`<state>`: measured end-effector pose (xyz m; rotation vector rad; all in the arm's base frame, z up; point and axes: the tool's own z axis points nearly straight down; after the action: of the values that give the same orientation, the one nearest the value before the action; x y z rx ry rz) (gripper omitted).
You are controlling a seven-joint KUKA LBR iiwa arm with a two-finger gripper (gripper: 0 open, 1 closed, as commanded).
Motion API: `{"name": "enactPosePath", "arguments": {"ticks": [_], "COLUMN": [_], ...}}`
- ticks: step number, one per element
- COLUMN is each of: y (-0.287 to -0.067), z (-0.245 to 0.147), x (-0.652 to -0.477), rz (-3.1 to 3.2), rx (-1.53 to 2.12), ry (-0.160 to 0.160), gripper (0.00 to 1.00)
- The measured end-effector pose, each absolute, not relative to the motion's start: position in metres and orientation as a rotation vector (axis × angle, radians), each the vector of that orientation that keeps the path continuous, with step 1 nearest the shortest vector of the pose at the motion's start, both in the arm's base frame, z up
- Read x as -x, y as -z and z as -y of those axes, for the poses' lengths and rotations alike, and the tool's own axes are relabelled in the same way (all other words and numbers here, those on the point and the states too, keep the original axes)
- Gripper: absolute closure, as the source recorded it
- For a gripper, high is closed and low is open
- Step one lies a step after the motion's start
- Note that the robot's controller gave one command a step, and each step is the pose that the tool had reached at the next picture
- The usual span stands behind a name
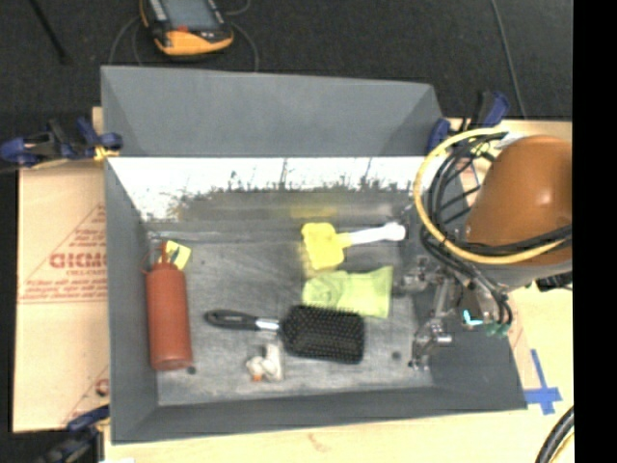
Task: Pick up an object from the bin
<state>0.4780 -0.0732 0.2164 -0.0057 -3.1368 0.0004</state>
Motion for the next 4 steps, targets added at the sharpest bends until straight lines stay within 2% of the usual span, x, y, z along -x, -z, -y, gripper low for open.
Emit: {"name": "enactPosePath", "arguments": {"ticks": [1,2,3,4], "y": [-0.220,-0.192,-0.150,-0.080], "z": [0.073,0.029,0.008,0.017], "x": [-0.479,-0.507,-0.524,-0.535], "rz": [3.143,3.149,3.137,3.147], "rx": [0.001,0.020,-0.248,-0.090], "ry": [-0.002,-0.003,0.002,0.002], "gripper": [0.00,0.00,0.00,1.00]}}
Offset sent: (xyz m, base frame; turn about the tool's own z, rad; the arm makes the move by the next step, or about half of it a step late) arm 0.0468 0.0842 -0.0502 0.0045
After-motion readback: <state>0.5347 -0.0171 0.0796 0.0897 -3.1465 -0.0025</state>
